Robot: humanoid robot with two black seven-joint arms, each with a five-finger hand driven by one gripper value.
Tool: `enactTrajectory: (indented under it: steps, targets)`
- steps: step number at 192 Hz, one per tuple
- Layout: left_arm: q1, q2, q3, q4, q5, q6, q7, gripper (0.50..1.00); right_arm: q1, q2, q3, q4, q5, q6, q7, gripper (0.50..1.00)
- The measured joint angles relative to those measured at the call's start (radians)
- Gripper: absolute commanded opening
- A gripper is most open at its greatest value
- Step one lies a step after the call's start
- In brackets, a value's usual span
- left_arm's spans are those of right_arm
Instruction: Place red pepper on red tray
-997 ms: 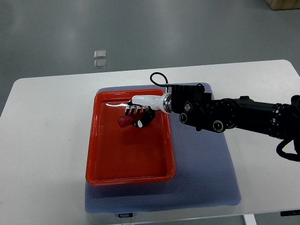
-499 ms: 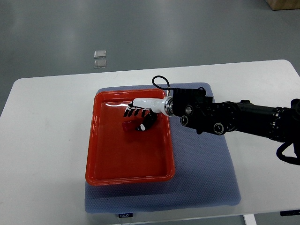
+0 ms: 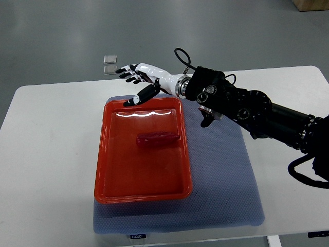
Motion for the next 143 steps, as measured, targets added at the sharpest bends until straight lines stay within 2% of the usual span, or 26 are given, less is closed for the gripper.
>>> enactTrajectory:
  steps: [41, 69, 84, 111, 143]
  targets:
    - [0.001, 0.000, 0.002, -0.001, 0.000, 0.000, 0.000, 1.000, -0.196, -0.003, 0.396, 0.012, 0.195, -0.008, 0.053, 0.860]
    - [0.001, 0.000, 0.002, -0.001, 0.000, 0.000, 0.000, 1.000, -0.343, 0.000, 0.605, 0.019, 0.378, 0.034, 0.077, 0.864]
    - [0.000, 0.000, 0.002, -0.001, 0.000, 0.000, 0.000, 1.000, -0.413, 0.000, 0.664, 0.020, 0.480, 0.082, 0.098, 0.895]
    - [0.000, 0.000, 0.002, -0.001, 0.000, 0.000, 0.000, 1.000, -0.510, 0.000, 0.697, 0.020, 0.590, 0.146, 0.137, 0.899]
    - [0.000, 0.000, 0.002, -0.001, 0.000, 0.000, 0.000, 1.000, -0.548, -0.001, 0.700, 0.014, 0.613, 0.168, 0.156, 0.899]
